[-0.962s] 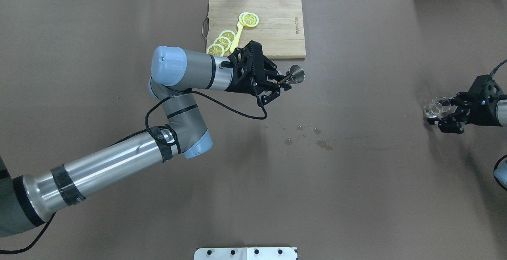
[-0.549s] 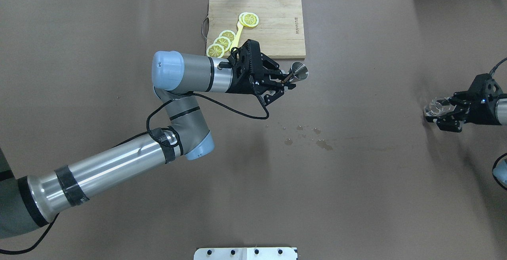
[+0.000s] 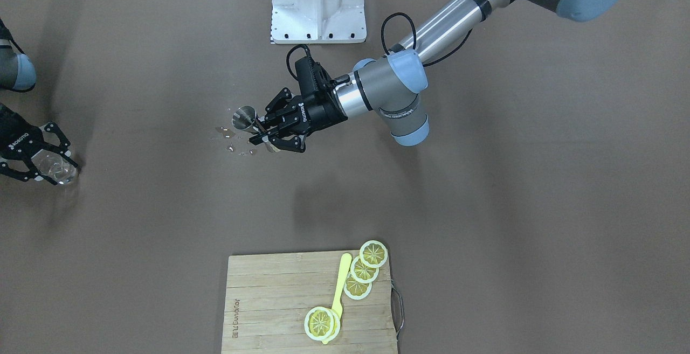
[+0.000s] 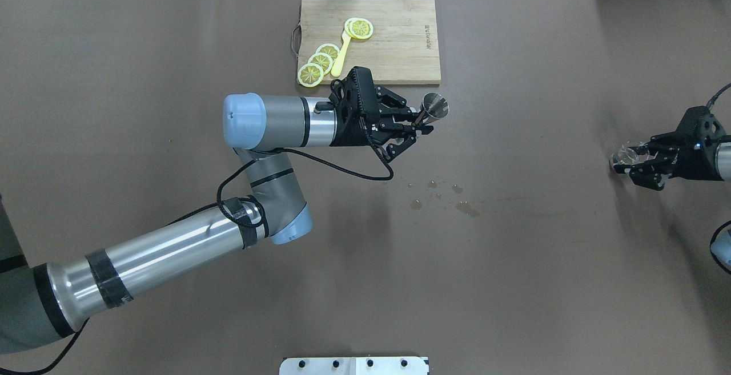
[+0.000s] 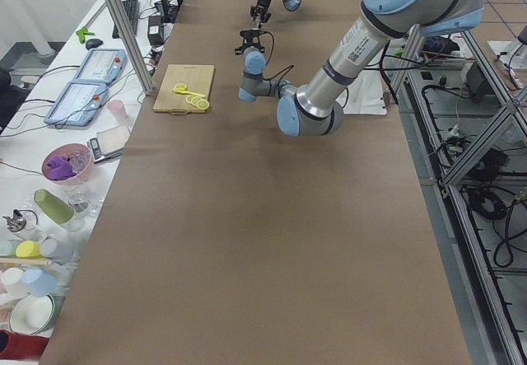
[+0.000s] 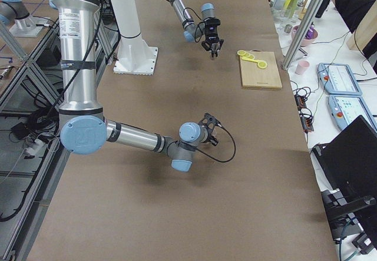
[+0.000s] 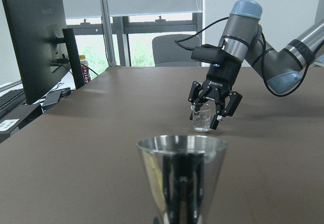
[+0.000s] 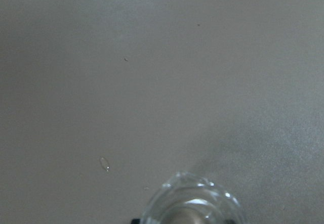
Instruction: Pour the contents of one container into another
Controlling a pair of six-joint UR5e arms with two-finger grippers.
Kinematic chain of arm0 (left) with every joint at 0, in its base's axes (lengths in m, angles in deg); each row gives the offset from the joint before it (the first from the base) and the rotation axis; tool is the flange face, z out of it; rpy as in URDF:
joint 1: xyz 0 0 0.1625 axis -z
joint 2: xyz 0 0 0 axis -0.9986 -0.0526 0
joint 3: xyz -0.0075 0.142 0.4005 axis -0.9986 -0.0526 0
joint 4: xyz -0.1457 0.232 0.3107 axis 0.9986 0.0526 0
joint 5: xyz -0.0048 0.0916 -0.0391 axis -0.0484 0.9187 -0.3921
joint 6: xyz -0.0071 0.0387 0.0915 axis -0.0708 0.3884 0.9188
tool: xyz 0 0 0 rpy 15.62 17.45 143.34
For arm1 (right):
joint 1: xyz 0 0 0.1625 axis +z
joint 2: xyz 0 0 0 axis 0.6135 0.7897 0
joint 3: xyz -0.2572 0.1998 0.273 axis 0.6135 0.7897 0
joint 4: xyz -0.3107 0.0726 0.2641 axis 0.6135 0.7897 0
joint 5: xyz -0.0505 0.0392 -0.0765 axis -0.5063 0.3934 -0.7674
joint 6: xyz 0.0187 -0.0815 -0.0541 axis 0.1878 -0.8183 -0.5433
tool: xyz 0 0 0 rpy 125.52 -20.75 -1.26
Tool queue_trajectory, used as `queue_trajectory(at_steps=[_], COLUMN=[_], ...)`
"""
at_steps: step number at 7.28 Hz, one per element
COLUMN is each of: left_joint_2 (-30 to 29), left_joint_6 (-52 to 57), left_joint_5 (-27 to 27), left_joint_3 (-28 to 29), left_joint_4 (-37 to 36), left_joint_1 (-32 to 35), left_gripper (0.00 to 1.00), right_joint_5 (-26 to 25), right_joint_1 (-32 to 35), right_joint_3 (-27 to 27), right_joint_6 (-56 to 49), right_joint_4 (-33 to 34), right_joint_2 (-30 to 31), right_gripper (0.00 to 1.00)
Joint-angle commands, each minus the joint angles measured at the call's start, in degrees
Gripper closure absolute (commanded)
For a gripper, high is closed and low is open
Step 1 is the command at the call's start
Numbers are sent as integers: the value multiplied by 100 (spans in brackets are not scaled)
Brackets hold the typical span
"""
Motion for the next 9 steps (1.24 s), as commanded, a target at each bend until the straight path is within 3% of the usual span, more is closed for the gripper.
queue_trajectory(at_steps=[1,6,7,9], left_joint_2=[1,1,-16,-156], left_joint_6=[-23,-14,-14,12], left_joint_5=[16,120,225,341], left_joint_3=[9,9,35,236], left_joint_4=[36,28,19,10], left_joint_1=[-18,-123,-184,-377], left_gripper=[100,100,100,100], right_joint_5=[69,754,842,1080], right_joint_1=[24,165,234,296], right_joint_3=[-114,-588,-772,-1788], right_joint_6=[0,-53,-79,-453], right_joint_4=[7,121,356,1888], right_joint_2=[39,-145,-459,-716], right_gripper=[99,100,100,100])
